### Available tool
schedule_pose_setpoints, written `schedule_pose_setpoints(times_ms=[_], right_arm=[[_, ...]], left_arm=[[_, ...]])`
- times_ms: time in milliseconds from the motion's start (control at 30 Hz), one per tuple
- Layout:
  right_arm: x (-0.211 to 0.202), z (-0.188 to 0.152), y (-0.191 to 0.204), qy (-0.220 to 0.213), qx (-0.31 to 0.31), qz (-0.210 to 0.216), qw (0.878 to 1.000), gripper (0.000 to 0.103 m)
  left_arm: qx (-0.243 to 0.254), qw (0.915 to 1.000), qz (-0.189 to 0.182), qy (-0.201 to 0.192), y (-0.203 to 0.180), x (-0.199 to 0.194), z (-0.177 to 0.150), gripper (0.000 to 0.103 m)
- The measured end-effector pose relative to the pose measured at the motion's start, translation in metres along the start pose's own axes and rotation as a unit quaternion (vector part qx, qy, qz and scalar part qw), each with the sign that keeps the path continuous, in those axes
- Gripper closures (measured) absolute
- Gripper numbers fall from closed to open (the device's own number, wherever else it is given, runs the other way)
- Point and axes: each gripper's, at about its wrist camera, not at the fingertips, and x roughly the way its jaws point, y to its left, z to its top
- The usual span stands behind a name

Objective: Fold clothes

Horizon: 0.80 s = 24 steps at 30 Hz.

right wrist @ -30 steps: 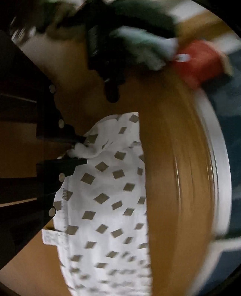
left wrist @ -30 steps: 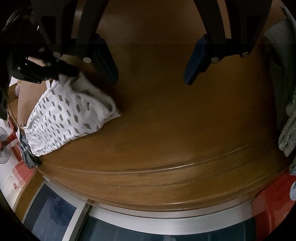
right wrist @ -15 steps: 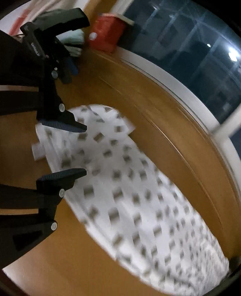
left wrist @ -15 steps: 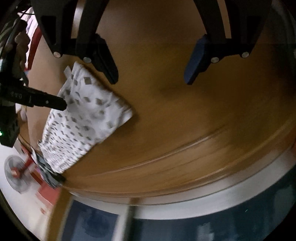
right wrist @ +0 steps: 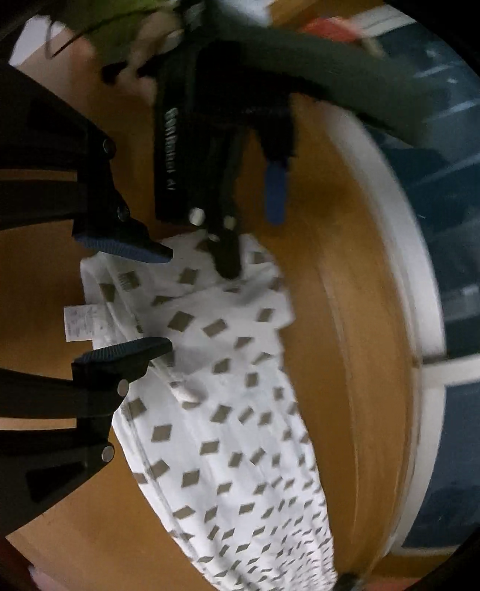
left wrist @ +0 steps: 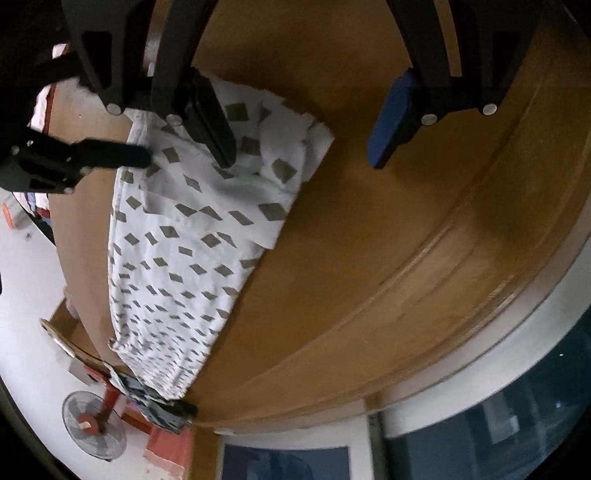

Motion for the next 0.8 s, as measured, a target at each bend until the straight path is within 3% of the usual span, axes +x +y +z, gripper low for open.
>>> schedule_pose_setpoints(times_ms=[100,167,333,467,733,800], right_arm=[[0.001,-0.006,0.002,0.026,-0.035,-0.021,0.999,0.062],[-0.009,-0.018,-0.008,0.042,-0.041,-0.029,0.998,0.062],[-0.037,-0.042,-0.036,0.069,-0.038,-0.059,0.995,0.062],[-0.056,-0.058,-0.049,0.082,-0.014,-0.064,0.995,0.062],[-0.087,-0.066,-0.027,0.023,0.017,-0.029,0.999,0.062],[-0.080,-0.067,-0.021,0.028,0.002,-0.044,0.999,0.062]], left_arm=[[0.037,0.9991,0.007,0.019,-0.013,0.012,-0.004,0.032],[0.051,0.9985,-0.011,0.020,-0.021,0.009,-0.011,0.032],[0.049,0.9966,-0.063,0.019,-0.034,-0.010,-0.040,0.032],[0.046,0.9956,-0.081,0.008,-0.036,-0.027,-0.064,0.032],[0.043,0.9925,-0.114,-0.009,-0.027,-0.033,-0.079,0.035],[0.048,0.9904,-0.129,-0.015,-0.026,-0.031,-0.077,0.048]])
